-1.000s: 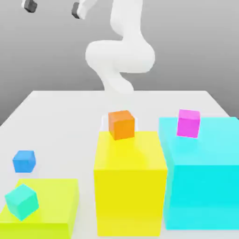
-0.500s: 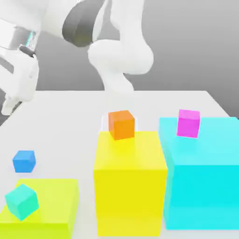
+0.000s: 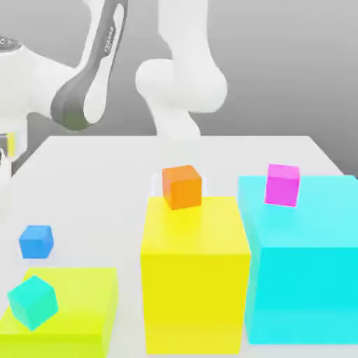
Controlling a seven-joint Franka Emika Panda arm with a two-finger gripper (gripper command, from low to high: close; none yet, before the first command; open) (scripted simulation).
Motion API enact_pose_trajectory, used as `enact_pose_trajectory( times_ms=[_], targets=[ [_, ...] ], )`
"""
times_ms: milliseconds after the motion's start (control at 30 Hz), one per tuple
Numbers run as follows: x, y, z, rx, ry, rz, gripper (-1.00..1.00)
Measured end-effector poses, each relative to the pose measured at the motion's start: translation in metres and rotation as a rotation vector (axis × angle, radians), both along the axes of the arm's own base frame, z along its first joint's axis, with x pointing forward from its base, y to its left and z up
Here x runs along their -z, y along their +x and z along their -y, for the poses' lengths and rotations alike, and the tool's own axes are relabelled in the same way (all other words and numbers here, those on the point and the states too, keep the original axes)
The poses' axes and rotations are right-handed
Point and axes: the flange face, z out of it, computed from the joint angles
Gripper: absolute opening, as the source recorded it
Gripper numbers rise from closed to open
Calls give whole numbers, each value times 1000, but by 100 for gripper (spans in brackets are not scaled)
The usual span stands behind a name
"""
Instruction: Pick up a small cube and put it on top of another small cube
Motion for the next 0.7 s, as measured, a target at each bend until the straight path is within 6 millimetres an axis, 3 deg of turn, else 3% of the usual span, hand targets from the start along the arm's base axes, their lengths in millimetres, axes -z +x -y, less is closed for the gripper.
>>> enact_pose_trajectory(
  times_ms=[333, 700],
  targets=[
    [60, -65, 8, 265, 147, 58, 0],
    [109, -68, 10, 299, 161, 84, 0]
  ],
)
